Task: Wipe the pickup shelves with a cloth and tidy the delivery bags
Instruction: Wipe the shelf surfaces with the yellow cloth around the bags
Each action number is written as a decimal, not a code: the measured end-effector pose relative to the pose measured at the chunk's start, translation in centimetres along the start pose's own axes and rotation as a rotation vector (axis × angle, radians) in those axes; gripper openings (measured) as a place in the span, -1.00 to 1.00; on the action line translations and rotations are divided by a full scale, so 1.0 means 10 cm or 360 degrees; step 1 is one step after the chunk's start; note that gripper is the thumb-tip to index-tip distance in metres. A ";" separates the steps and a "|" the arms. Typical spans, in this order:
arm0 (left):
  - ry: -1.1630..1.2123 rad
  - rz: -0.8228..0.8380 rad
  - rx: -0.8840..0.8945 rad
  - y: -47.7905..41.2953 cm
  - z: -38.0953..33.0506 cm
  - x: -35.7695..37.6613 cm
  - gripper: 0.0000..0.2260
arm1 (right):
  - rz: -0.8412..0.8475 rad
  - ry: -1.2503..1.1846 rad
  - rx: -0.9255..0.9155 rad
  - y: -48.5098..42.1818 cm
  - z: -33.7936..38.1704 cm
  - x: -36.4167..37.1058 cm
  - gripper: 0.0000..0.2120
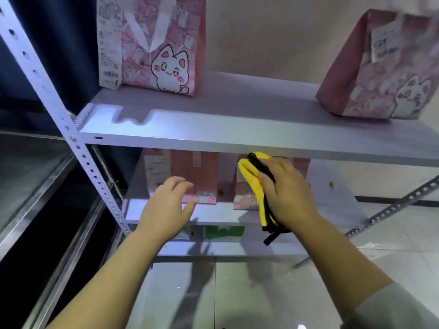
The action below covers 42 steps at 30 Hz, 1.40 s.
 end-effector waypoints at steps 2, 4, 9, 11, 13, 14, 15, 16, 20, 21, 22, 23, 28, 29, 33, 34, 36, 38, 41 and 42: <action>0.0026 0.0096 0.0001 0.07 -0.10 0.20 -0.66 | 0.0070 -0.0045 0.0018 0.16 -0.16 0.07 -0.61; 0.0051 0.0179 -0.0042 0.13 -0.22 0.39 -0.68 | 0.0105 -0.0104 0.0052 0.31 -0.39 0.12 -0.62; 0.0094 0.0353 -0.0136 0.17 -0.67 0.93 -0.68 | 0.0201 -0.0201 0.0173 0.61 -1.19 0.13 -0.61; 0.0107 0.0425 -0.0149 0.21 -0.91 1.21 -0.68 | 0.0214 -0.0237 0.0224 0.74 -1.59 0.08 -0.62; 0.0108 0.0470 -0.0180 0.26 -1.16 1.52 -0.68 | 0.0239 -0.0272 0.0296 0.86 -2.01 0.03 -0.62; 0.0110 0.0486 -0.0204 0.28 -1.29 1.68 -0.68 | 0.0265 -0.0267 0.0330 0.92 -2.22 0.01 -0.62; 0.0121 0.0509 -0.0232 0.31 -1.43 1.84 -0.68 | 0.0292 -0.0245 0.0353 0.98 -2.42 0.01 -0.62; 0.0136 0.0538 -0.0252 0.34 -1.56 1.98 -0.69 | 0.0318 -0.0226 0.0372 1.03 -2.61 -0.01 -0.62; 0.0158 0.0671 -0.0227 0.41 -2.02 2.49 -0.70 | 0.0382 -0.0234 0.0431 1.20 -3.26 -0.07 -0.62; 0.0163 0.0714 -0.0226 0.43 -2.11 2.60 -0.70 | 0.0401 -0.0221 0.0451 1.24 -3.40 -0.07 -0.63; 0.0163 0.0758 -0.0226 0.44 -2.18 2.69 -0.70 | 0.0421 -0.0209 0.0474 1.27 -3.52 -0.06 -0.63; 0.0155 0.0793 -0.0222 0.45 -2.24 2.79 -0.69 | 0.0440 -0.0202 0.0501 1.29 -3.64 -0.04 -0.63; 0.0127 0.0867 -0.0205 0.29 -2.35 3.14 -0.69 | 0.0520 -0.0160 0.0578 1.24 -4.06 0.15 -0.63; 0.0132 0.0872 -0.0203 0.23 -2.36 3.19 -0.69 | 0.0527 -0.0148 0.0580 1.20 -4.12 0.21 -0.63; 0.0143 0.0889 -0.0168 -0.05 -2.35 3.46 -0.69 | 0.0542 -0.0088 0.0624 1.00 -4.34 0.42 -0.64; 0.0140 0.0890 -0.0155 -0.13 -2.35 3.53 -0.69 | 0.0536 -0.0080 0.0619 0.94 -4.39 0.47 -0.64; 0.0122 0.0873 -0.0108 -0.29 -2.34 3.68 -0.68 | 0.0514 -0.0078 0.0578 0.80 -4.51 0.57 -0.63; 0.0119 0.0811 -0.0054 -0.45 -2.34 3.81 -0.68 | 0.0478 -0.0073 0.0531 0.64 -4.63 0.65 -0.63; 0.0157 0.0603 0.0041 -0.67 -2.39 3.94 -0.69 | 0.0373 -0.0094 0.0468 0.42 -4.81 0.74 -0.63; 0.0177 0.0513 0.0096 -0.74 -2.42 3.98 -0.71 | 0.0307 -0.0114 0.0434 0.34 -4.87 0.76 -0.62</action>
Point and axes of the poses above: each hand's wrist, its own y-axis away from the middle knuckle, its own x-axis out of the palm, z = x × y, the point moved 2 cm from there along -y, towards the middle knuckle
